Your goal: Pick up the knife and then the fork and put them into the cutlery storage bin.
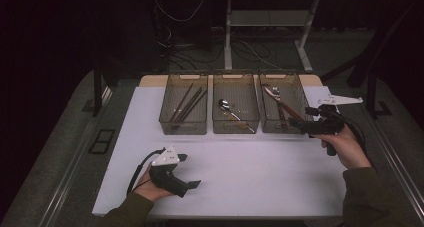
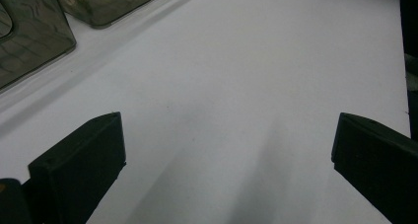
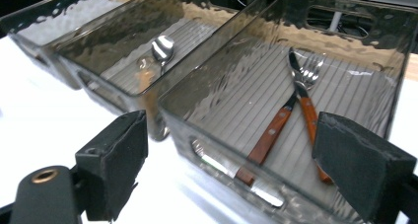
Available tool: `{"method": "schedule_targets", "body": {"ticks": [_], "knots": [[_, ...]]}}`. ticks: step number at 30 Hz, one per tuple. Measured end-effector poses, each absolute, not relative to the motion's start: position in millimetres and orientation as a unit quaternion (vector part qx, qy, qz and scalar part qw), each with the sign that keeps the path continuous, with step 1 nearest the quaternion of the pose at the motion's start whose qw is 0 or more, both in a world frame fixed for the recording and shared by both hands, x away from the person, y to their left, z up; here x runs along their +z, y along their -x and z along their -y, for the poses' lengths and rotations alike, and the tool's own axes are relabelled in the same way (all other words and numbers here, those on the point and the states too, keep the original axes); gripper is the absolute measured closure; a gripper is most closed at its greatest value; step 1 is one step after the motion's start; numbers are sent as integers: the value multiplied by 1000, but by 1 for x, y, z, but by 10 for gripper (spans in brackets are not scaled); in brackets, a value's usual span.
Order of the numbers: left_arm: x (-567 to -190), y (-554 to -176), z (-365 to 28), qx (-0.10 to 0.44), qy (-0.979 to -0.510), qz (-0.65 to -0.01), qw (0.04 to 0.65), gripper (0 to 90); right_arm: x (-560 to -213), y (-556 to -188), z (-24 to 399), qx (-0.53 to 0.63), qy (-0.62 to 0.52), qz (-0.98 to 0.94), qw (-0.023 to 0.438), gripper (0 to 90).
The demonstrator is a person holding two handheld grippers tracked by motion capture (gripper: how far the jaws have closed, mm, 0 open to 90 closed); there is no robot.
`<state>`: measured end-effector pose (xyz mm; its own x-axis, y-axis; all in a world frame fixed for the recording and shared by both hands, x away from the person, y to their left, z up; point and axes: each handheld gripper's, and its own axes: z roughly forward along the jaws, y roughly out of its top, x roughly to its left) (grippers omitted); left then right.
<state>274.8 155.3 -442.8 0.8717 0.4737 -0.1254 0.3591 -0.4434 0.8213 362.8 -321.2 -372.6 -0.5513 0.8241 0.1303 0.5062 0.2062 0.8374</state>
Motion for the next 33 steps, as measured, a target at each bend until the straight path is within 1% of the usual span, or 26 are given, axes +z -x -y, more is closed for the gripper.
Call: {"method": "schedule_targets", "body": {"ticks": [5,9,18,27,33], "knots": [[-442,-274,-156,63,-848,-244,467,0,-381,-349,316,455,-429,-761,173,140],[-442,-273,-156,63,-847,-243,469,0,-387,-339,311,453,-423,-764,179,140],[-442,-273,-156,63,-847,-242,470,0,-397,-315,302,466,-400,-771,170,140],[-441,-273,-157,64,-847,-243,469,0,-408,-293,300,475,-392,-768,178,140],[-441,-273,-157,64,-846,-243,469,0,-418,-280,300,470,-393,-771,175,140]]}}
